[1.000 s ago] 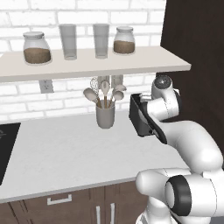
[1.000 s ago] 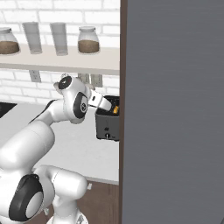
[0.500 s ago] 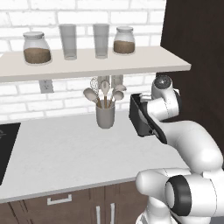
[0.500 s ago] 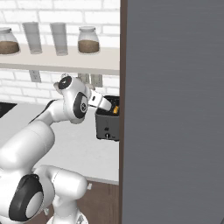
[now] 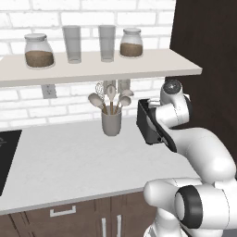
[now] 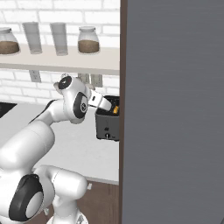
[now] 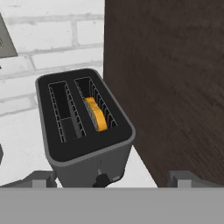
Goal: Start the toaster. Once the lever pops up, take the bread to the plate on the dining counter.
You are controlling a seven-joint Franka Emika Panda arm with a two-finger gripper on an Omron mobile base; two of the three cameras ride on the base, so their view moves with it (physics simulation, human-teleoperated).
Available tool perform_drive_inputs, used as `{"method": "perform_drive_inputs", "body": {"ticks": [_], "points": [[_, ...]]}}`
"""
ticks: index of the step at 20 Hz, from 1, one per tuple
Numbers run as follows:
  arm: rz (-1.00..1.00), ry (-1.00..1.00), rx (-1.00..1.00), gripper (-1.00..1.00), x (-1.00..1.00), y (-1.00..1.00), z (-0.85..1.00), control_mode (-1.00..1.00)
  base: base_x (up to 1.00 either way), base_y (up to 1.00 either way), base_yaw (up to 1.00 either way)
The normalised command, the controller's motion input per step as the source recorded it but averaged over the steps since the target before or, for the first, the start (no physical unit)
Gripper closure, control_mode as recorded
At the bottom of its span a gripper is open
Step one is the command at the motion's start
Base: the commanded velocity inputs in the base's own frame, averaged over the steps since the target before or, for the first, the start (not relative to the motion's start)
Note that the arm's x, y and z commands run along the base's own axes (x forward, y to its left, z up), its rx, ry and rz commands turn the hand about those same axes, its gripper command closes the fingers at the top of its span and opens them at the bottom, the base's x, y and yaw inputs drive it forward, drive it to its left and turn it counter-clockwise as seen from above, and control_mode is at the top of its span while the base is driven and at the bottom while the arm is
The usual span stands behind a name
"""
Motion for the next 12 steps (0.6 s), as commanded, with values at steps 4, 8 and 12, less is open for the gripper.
{"method": "perform_drive_inputs", "body": {"ticks": [4, 8, 12], "points": [[0.0, 0.0, 0.0, -1.0, 0.0, 0.0, 0.0, -1.0, 0.0, 0.0, 0.0], [0.0, 0.0, 0.0, -1.0, 0.0, 0.0, 0.0, -1.0, 0.0, 0.0, 0.0], [0.0, 0.0, 0.0, -1.0, 0.0, 0.0, 0.0, -1.0, 0.0, 0.0, 0.0]]}}
